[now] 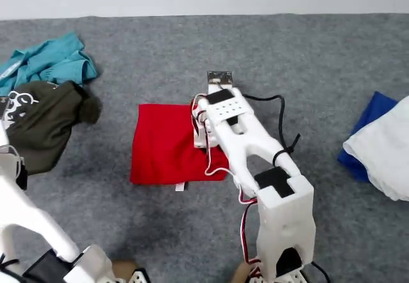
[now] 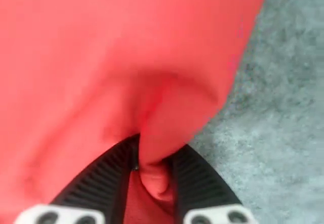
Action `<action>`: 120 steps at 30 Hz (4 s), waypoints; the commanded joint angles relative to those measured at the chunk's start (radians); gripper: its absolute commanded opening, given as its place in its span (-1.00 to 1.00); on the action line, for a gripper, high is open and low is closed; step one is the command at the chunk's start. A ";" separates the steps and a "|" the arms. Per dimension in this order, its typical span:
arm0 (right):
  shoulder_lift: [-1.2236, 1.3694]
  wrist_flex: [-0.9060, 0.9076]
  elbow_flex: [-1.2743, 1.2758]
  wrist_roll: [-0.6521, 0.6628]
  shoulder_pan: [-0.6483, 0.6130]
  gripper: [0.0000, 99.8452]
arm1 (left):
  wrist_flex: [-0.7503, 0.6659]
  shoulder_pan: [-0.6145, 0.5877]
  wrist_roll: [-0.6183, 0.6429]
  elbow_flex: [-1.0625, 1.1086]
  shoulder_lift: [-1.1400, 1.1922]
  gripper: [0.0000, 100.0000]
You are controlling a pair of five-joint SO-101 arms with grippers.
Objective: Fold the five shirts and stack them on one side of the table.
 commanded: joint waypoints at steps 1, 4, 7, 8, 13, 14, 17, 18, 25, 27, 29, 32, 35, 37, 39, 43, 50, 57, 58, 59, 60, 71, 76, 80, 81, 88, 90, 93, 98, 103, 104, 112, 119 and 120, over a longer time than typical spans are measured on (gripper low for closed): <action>-0.097 0.058 -0.112 0.129 0.065 -0.98 | -0.015 0.008 0.006 -0.008 -0.029 -0.99; -0.124 0.070 -0.172 0.230 0.108 -0.98 | -0.015 0.008 0.006 -0.008 -0.031 -0.99; -0.114 0.053 -0.215 0.385 0.142 -0.98 | -0.015 0.008 0.005 -0.008 -0.031 -0.99; -0.104 0.041 -0.221 0.453 0.153 -0.98 | -0.015 0.008 0.005 -0.008 -0.031 -0.99; -0.030 -0.073 -0.229 0.755 0.199 -0.98 | -0.012 0.008 0.002 -0.010 -0.037 -0.99; -0.013 -0.102 -0.229 0.807 0.206 -0.98 | -0.011 0.005 0.002 -0.010 -0.037 -0.99; 0.030 -0.186 -0.229 0.944 0.220 -0.98 | -0.008 0.003 0.000 -0.010 -0.037 -0.99; 0.039 -0.213 -0.229 0.987 0.222 -0.98 | -0.008 0.003 0.000 -0.010 -0.037 -0.99; 0.064 -0.318 -0.229 1.143 0.216 -0.96 | -0.006 0.003 0.000 -0.010 -0.037 -0.99; 0.061 -0.314 -0.229 1.142 0.217 -0.85 | -0.006 0.003 0.000 -0.008 -0.037 -0.99; 0.059 -0.308 -0.229 1.094 0.222 -0.72 | -0.006 0.005 0.000 -0.008 -0.034 -0.99; 0.036 -0.275 -0.229 0.999 0.222 -0.62 | -0.008 0.008 0.000 -0.007 -0.029 -0.99; -0.001 -0.266 -0.229 0.924 0.216 -0.60 | -0.008 0.008 0.000 -0.005 -0.029 -0.99; -0.035 -0.272 -0.229 0.868 0.214 -0.60 | -0.008 0.008 0.000 -0.004 -0.029 -0.99; -0.071 -0.269 -0.229 0.822 0.213 -0.60 | -0.008 0.008 0.000 -0.004 -0.029 -0.99; -0.159 -0.225 -0.229 0.706 0.213 -0.60 | -0.011 0.008 0.000 -0.004 -0.029 -0.99; -0.292 0.022 -0.229 0.327 0.182 -0.60 | -0.012 0.008 0.000 -0.005 -0.029 -0.99; -0.349 0.248 -0.229 0.044 0.145 -0.60 | -0.014 0.008 0.003 -0.004 -0.029 -0.99; -0.349 0.274 -0.229 0.002 0.137 -0.60 | -0.014 0.008 0.003 -0.002 -0.028 -0.99; -0.349 0.291 -0.229 -0.049 0.131 -0.60 | -0.014 0.008 0.005 -0.002 -0.028 -0.99; -0.348 0.298 -0.229 -0.097 0.125 -0.60 | -0.014 0.008 0.005 -0.002 -0.028 -0.99; -0.165 0.186 -0.229 -0.327 0.061 -0.16 | -0.080 0.009 0.005 0.067 -0.028 -0.99; -0.064 0.058 -0.229 -0.339 0.061 -0.03 | -0.123 0.009 0.005 0.133 -0.035 -0.99; -0.005 -0.051 -0.229 -0.359 0.061 -0.03 | -0.149 0.009 0.005 0.145 -0.029 -0.99; 0.005 -0.079 -0.229 -0.364 0.061 -0.03 | -0.157 0.009 0.003 0.145 -0.028 -0.99; 0.079 -0.186 -0.229 -0.420 0.061 -0.03 | -0.184 0.014 0.002 0.145 -0.028 -0.99; 0.102 -0.206 -0.229 -0.434 0.061 -0.03 | -0.183 0.026 0.002 0.145 -0.028 -0.99; 0.137 -0.240 -0.229 -0.470 0.054 -0.03 | -0.184 0.040 0.002 0.145 -0.028 -0.99; 0.176 -0.303 -0.229 -0.500 0.036 -0.27 | -0.184 0.057 0.002 0.145 -0.028 -0.99; 0.183 -0.344 -0.229 -0.499 0.036 -0.59 | -0.184 0.057 0.002 0.145 -0.028 -0.99; 0.182 -0.346 -0.229 -0.497 0.038 -0.64 | -0.184 0.057 0.000 0.145 -0.028 -0.99; 0.182 -0.340 -0.229 -0.496 0.071 -0.99 | -0.184 0.055 0.000 0.145 -0.028 -0.99; 0.117 -0.315 -0.229 -0.433 0.093 -0.98 | -0.184 0.055 0.000 0.145 -0.028 -0.99; 0.101 -0.308 -0.229 -0.425 0.094 -0.98 | -0.184 0.055 0.000 0.145 -0.028 -0.99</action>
